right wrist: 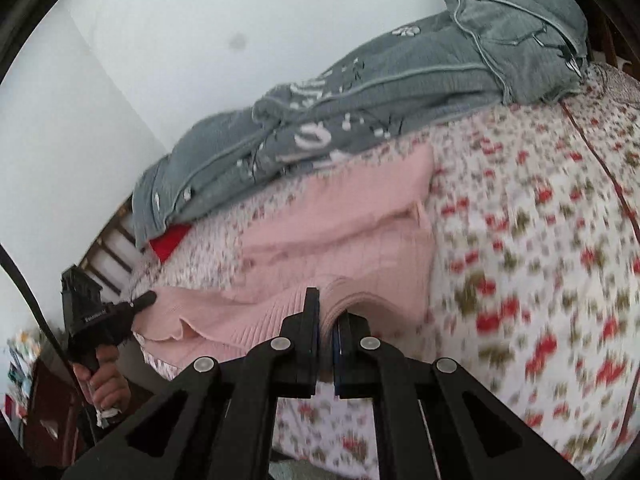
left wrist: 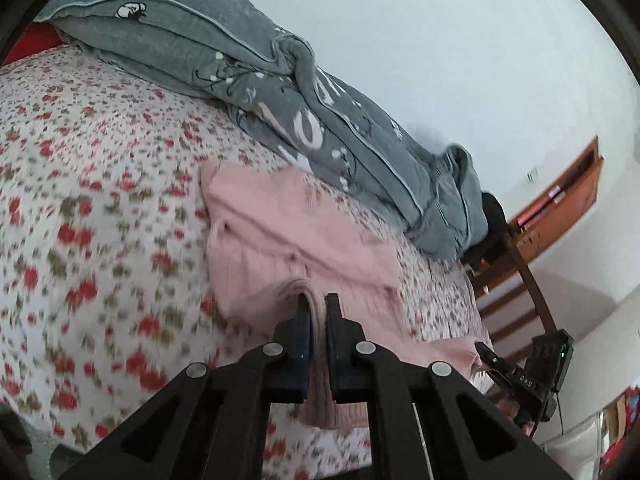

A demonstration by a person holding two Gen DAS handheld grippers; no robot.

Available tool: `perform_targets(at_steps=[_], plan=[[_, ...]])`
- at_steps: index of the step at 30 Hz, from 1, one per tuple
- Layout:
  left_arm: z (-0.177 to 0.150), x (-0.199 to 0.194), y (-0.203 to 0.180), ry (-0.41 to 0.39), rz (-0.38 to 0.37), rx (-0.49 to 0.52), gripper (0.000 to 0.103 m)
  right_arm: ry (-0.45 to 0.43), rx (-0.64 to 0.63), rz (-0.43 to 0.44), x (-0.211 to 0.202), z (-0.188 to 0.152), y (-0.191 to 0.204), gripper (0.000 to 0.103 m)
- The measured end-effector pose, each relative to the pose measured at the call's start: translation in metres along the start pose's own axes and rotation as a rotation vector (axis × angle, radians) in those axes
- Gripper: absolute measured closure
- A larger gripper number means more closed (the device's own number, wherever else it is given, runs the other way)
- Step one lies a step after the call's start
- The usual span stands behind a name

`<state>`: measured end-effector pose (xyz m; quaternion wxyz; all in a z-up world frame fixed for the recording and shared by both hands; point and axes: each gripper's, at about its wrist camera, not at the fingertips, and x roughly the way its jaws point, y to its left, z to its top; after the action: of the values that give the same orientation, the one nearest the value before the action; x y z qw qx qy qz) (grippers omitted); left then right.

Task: Fold small clothes
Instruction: 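Fold the hem up toward the collar with both tools and open them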

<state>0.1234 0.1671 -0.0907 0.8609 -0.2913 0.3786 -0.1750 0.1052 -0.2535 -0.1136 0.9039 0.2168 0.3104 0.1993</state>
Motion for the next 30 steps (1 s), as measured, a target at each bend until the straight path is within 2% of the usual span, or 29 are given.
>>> perform_targets(at_steps=[9,14,18,26,28,30], plan=[[0.07,0.069,0.004,0.02,0.045,-0.04,0.096,0.025,0.022,-0.006,0.071,0.077,-0.02,0.098],[0.099,0.116,0.018,0.052,0.076,-0.066,0.096,0.063,0.054,-0.003,0.114,0.103,-0.038,0.098],[0.118,0.156,0.035,0.106,0.099,-0.094,0.096,0.11,0.084,0.0,0.155,0.118,-0.056,0.098],[0.146,0.213,0.068,0.158,0.05,-0.168,0.096,0.134,0.178,0.051,0.217,0.145,-0.092,0.097],[0.147,0.224,0.076,0.186,0.041,-0.196,0.095,0.144,0.189,0.041,0.228,0.149,-0.098,0.087],[0.148,0.23,0.081,0.212,0.033,-0.213,0.089,0.15,0.213,0.039,0.234,0.151,-0.107,0.079]])
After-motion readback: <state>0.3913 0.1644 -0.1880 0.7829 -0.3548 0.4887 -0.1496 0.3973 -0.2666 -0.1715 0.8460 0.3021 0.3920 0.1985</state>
